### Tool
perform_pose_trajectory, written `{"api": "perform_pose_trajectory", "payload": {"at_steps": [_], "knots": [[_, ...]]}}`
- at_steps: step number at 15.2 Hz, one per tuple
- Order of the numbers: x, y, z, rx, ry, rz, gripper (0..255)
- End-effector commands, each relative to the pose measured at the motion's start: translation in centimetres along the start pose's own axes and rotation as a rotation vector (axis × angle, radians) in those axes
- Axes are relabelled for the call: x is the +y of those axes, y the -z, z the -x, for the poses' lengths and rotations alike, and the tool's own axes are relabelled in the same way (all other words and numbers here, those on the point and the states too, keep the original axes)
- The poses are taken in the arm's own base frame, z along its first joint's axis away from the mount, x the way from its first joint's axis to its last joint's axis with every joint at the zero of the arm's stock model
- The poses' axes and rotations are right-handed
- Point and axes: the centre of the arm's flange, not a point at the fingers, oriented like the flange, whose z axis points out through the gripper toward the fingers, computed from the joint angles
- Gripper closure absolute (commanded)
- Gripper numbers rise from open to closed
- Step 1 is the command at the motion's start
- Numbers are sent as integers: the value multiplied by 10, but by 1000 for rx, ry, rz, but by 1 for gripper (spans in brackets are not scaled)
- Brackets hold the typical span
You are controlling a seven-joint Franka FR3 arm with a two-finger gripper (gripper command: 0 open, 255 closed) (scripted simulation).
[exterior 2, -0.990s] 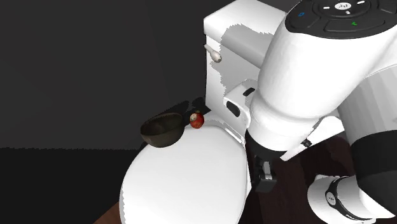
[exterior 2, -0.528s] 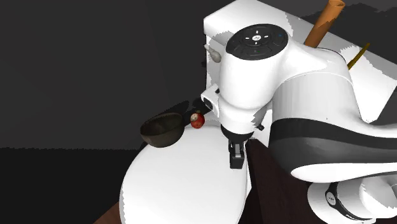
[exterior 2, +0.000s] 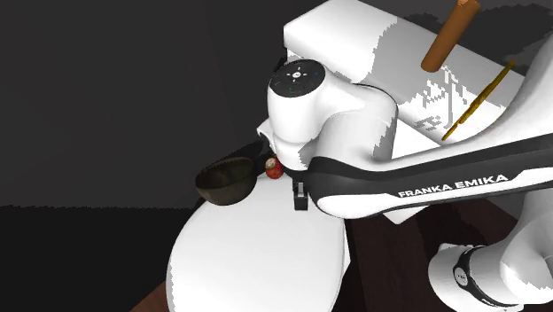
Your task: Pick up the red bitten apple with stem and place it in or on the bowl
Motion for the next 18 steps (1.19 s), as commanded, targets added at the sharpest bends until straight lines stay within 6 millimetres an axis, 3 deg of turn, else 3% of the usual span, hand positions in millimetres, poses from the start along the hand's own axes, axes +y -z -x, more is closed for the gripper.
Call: {"api": "perform_pose_trajectory", "payload": {"at_steps": [1,8,15,18], "knots": [[16,-17,-12,-5,8,11,0],[71,-73,-56,-21,30,44,0],[73,-110,-55,-21,30,44,0],[73,-113,-55,-21,30,44,0]]}}
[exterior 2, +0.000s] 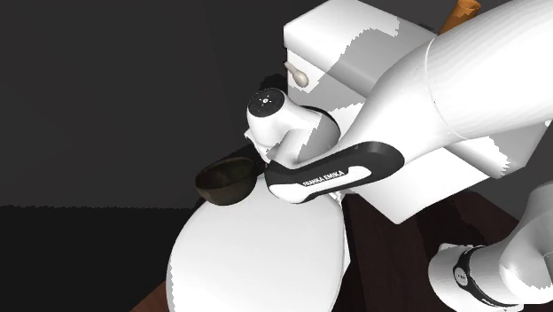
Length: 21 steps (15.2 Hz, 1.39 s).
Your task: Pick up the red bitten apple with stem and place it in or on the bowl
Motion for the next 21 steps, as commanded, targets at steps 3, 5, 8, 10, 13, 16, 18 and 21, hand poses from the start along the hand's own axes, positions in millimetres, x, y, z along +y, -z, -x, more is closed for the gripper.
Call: {"api": "perform_pose_trajectory", "payload": {"at_steps": [3,5,8,10,13,16,18,21], "knots": [[0,-1,0,0,0,0,0],[0,-1,0,0,0,0,0],[0,-1,0,0,0,0,255],[0,-1,0,0,0,0,255],[0,-1,0,0,0,0,255],[0,-1,0,0,0,0,255],[16,-4,-12,-23,-139,-41,0],[71,-18,-31,-93,-557,-163,0]]}}
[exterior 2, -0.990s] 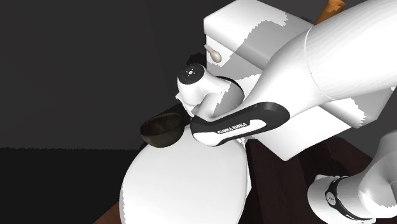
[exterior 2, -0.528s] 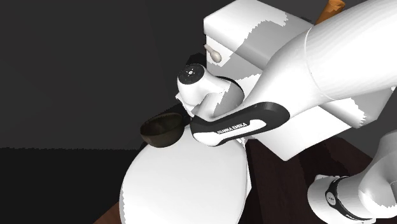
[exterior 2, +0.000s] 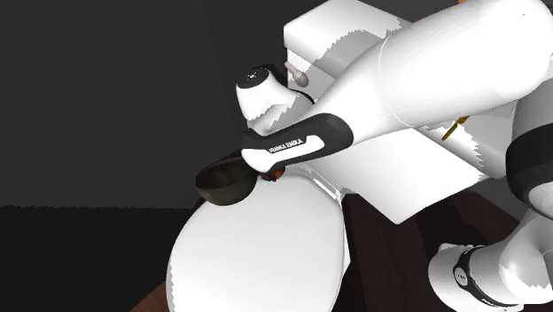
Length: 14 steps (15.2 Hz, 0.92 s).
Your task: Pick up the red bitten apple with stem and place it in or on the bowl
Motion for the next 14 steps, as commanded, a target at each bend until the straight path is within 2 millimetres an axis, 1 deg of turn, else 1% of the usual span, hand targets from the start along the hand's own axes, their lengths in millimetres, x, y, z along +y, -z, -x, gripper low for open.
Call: {"api": "perform_pose_trajectory", "payload": {"at_steps": [1,2,8,9,14], "knots": [[32,-8,-23,-51,-286,-87,0],[33,-9,-23,-52,-296,-90,0],[30,-40,-22,-52,-296,-90,0],[29,-48,-22,-52,-296,-90,0],[29,-48,-22,-52,-296,-90,0]]}}
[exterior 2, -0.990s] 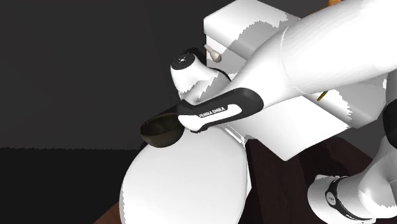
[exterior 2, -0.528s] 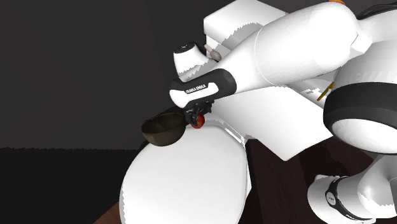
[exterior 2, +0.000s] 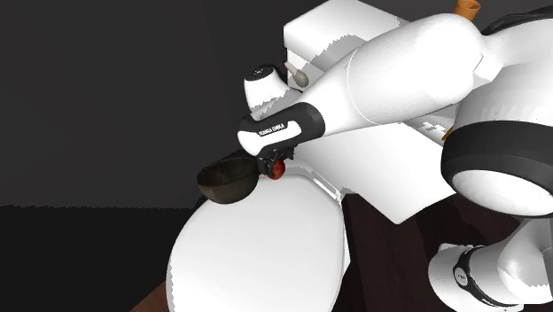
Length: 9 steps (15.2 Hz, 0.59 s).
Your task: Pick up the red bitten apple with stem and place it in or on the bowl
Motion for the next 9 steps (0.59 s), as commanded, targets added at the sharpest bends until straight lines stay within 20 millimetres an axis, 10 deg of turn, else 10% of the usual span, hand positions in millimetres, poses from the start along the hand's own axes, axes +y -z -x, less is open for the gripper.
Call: {"api": "perform_pose_trajectory", "payload": {"at_steps": [1,3,4,9], "knots": [[-10,-12,-3,14,12,7,0],[-10,-12,-3,14,12,7,0],[-16,-11,-3,14,12,7,255],[-20,-12,-9,14,12,7,255]]}}
